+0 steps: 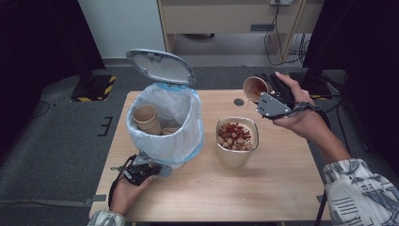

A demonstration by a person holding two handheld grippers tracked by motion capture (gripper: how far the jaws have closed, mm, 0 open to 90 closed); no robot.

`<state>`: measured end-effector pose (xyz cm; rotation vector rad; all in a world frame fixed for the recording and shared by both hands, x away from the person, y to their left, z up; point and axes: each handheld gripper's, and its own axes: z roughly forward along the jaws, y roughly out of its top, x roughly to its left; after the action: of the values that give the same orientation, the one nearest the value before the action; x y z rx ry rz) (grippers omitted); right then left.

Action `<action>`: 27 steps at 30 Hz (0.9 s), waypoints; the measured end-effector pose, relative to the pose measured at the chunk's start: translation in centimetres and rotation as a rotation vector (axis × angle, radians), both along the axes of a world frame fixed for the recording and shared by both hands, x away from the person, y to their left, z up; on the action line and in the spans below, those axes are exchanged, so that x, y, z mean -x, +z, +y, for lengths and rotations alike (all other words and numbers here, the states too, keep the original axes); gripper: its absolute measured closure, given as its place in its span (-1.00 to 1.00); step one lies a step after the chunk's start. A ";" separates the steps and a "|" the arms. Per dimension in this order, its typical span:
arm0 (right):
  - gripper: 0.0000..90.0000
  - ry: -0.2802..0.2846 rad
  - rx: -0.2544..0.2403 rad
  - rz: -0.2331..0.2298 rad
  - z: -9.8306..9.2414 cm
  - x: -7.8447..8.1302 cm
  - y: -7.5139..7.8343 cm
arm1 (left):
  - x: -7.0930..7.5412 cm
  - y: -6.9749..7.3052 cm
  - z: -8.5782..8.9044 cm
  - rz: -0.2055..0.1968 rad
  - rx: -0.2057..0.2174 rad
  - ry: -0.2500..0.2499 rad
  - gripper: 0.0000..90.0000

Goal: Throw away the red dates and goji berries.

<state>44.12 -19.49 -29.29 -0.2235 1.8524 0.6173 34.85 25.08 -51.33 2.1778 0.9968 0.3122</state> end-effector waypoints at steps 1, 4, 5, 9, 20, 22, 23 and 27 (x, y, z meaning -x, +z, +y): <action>-0.38 -0.001 -0.001 0.001 0.0 0.0 0.0 | 0.0 0.0 0.0 0.000 0.000 0.000 1.00; -0.38 0.000 0.004 -0.001 0.0 0.1 0.0 | 0.0 0.0 0.0 0.000 0.000 0.000 1.00; -0.38 -0.001 0.007 -0.007 0.1 0.1 0.0 | 0.0 0.0 0.0 0.001 0.001 0.000 1.00; -0.38 -0.001 0.008 -0.006 0.1 0.2 0.0 | 0.0 0.0 0.0 0.001 0.001 0.000 1.00; -0.38 0.001 0.036 -0.024 0.2 0.2 0.3 | 0.0 0.0 0.0 0.001 0.002 0.000 1.00; -0.38 0.001 0.037 -0.025 0.2 0.2 0.2 | 0.0 0.0 0.0 0.001 0.002 0.000 1.00; -0.38 0.000 0.038 -0.025 0.2 0.2 0.2 | 0.0 0.0 0.0 0.001 0.002 0.000 1.00; -0.38 0.001 0.037 -0.022 0.2 0.1 0.2 | 0.0 0.0 0.0 0.001 0.002 0.000 1.00</action>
<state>43.97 -19.25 -29.12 -0.2545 1.8436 0.5799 34.85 25.09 -51.34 2.1766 0.9973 0.3097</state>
